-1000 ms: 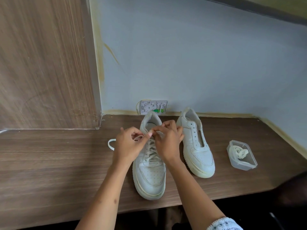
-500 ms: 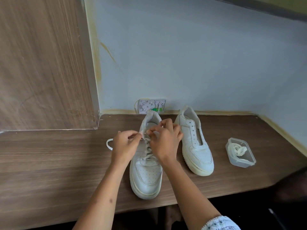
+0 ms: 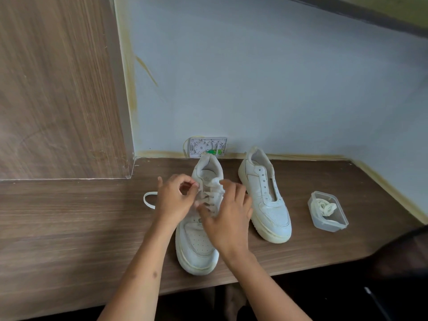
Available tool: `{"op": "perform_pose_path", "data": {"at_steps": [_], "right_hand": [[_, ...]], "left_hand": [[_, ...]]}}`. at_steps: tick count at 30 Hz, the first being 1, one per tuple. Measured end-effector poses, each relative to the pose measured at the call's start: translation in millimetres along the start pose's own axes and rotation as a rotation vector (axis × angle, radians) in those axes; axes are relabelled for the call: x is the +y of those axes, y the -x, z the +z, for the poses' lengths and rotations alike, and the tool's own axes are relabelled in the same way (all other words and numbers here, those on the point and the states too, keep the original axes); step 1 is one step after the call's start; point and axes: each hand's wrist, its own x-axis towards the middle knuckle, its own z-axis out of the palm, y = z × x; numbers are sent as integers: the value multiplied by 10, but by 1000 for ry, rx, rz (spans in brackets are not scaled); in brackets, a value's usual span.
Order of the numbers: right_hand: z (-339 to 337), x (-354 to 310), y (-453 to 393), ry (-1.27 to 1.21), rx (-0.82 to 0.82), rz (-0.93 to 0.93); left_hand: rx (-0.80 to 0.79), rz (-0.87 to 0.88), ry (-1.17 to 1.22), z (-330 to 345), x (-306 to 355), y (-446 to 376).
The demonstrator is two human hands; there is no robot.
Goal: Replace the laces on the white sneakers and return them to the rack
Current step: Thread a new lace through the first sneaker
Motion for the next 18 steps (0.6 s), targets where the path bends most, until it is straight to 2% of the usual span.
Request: {"op": "perform_pose_path", "data": {"at_steps": [2,4,8,10,12,14,16,18], "right_hand": [[6,17,133,78,-43,40],[21,68,171,120,-171,105],[5,204,96,-155,-358,258],[-1,274,35,-220,-399,282],[-4,347,-27,-240,-396,275],[-17,420,-83,-239,-396,225],[-36,494,-128,-196,-422,107],[-42,556,-156,-105,-433,-38]], "left_hand": [[-29,11,21,7,-18,-5],[-62,41,49,-1,-52,-17],[-102,103,-104,-13,-69,-15],[-55,109,-241,-49,-71,-12],[37,33,-313,-151,-112,-27],[91,-125,-389,-319,-176,-57],[4,-330,-513,-471,-227,-57],[-119,-420,-602,-524,-244,-25]]}}
